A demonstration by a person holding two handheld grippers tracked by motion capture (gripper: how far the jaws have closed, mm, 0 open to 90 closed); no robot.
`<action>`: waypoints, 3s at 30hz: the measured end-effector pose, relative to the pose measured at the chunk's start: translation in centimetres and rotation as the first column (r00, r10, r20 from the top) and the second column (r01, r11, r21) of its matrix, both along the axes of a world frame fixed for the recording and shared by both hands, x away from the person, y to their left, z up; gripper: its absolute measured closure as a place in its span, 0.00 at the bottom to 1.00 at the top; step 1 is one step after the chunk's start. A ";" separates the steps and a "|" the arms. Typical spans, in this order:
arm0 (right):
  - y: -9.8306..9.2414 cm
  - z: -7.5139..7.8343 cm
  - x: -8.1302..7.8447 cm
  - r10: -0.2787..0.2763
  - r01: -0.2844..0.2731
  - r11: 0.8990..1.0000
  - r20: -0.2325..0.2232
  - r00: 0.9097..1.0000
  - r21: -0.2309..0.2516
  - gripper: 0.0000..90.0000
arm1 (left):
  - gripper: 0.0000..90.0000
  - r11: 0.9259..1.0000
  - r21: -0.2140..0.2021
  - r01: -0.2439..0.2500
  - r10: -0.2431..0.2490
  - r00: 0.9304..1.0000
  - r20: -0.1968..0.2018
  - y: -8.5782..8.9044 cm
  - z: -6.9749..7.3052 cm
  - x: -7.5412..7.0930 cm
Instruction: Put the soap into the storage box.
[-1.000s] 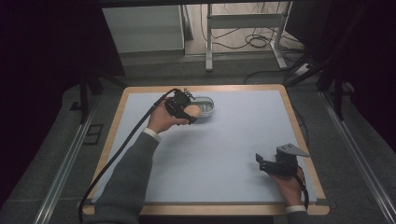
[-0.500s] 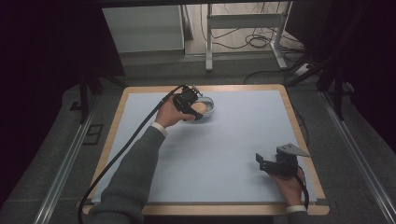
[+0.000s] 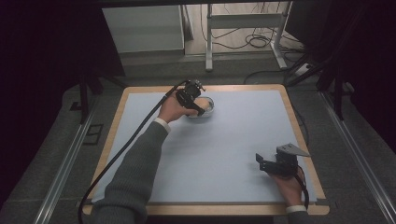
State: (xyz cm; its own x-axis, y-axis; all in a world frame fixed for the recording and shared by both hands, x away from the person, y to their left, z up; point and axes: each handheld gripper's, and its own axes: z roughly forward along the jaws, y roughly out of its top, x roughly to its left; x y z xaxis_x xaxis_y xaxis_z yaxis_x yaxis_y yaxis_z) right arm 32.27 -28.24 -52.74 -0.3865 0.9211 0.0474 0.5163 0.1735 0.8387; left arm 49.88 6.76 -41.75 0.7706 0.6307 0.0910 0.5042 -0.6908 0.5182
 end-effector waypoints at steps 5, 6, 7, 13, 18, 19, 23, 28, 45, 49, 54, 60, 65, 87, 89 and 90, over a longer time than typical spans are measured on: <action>0.0 0.0 0.0 -0.001 0.001 1.000 0.004 1.000 -0.004 0.10 | 0.36 1.000 -0.003 -0.004 0.004 1.000 -0.001 -0.3 0.1 0.8; 0.0 0.0 0.0 -0.001 0.001 1.000 0.004 1.000 -0.004 0.10 | 0.36 1.000 -0.004 -0.003 0.003 1.000 0.000 -0.4 0.1 1.0; 0.0 0.0 0.0 -0.003 0.003 1.000 0.000 1.000 -0.002 0.10 | 0.36 1.000 -0.004 -0.004 0.004 1.000 -0.002 -0.5 0.0 1.2; 0.1 0.0 0.0 -0.002 0.002 1.000 0.000 1.000 -0.005 0.10 | 0.36 1.000 0.016 0.006 -0.006 1.000 -0.016 -0.8 -0.8 2.7; 0.0 0.0 0.0 0.000 0.000 1.000 -0.002 1.000 -0.002 0.10 | 0.36 1.000 0.023 0.006 -0.006 1.000 -0.031 -0.8 -1.6 3.6; 0.0 0.0 0.0 -0.001 0.001 1.000 -0.003 1.000 -0.002 0.10 | 0.36 1.000 0.025 0.004 -0.003 0.999 -0.032 -0.8 -1.8 3.8; 0.0 0.0 0.0 -0.002 0.002 1.000 -0.004 1.000 -0.002 0.10 | 0.36 0.999 0.033 0.002 -0.001 0.999 -0.040 -0.8 -2.5 4.2; 0.0 0.0 0.0 0.002 -0.002 1.000 0.002 1.000 -0.005 0.10 | 0.36 0.999 0.043 -0.006 0.008 0.998 -0.056 -0.8 -3.2 4.6; 0.0 0.0 0.0 0.006 -0.006 1.000 0.004 1.000 -0.003 0.10 | 0.30 1.000 0.011 -0.022 0.022 0.999 -0.032 -0.4 -2.6 3.8; 0.0 0.0 -0.1 0.004 -0.004 1.000 0.006 1.000 -0.005 0.10 | 0.29 1.000 0.001 -0.030 0.030 1.000 -0.005 0.3 -2.0 2.3; 0.0 0.0 -0.1 0.001 -0.001 1.000 0.008 1.000 -0.006 0.10 | 0.27 0.998 -0.023 -0.052 0.053 0.999 0.009 2.0 -1.6 0.1; 0.0 0.0 0.0 -0.003 0.003 1.000 0.003 1.000 -0.007 0.10 | 0.25 0.996 -0.068 -0.054 0.056 0.998 0.026 4.0 -1.6 -2.6; 0.0 0.0 -0.1 -0.002 0.002 1.000 0.012 1.000 -0.003 0.10 | 0.24 0.992 -0.106 -0.066 0.071 0.997 0.042 5.5 -2.0 -5.1; -0.1 0.0 0.0 -0.011 0.011 1.000 0.008 1.000 0.001 0.10 | 0.22 0.965 -0.210 -0.155 0.162 0.987 0.014 12.4 -7.4 -15.5; -0.1 0.0 0.0 -0.012 0.012 1.000 0.006 1.000 0.002 0.10 | 0.21 0.965 -0.212 -0.157 0.162 0.987 0.004 12.8 -8.0 -16.2; -0.1 0.0 0.0 -0.013 0.013 1.000 0.008 1.000 0.002 0.10 | 0.21 0.962 -0.220 -0.160 0.164 0.987 -0.003 13.0 -8.3 -16.5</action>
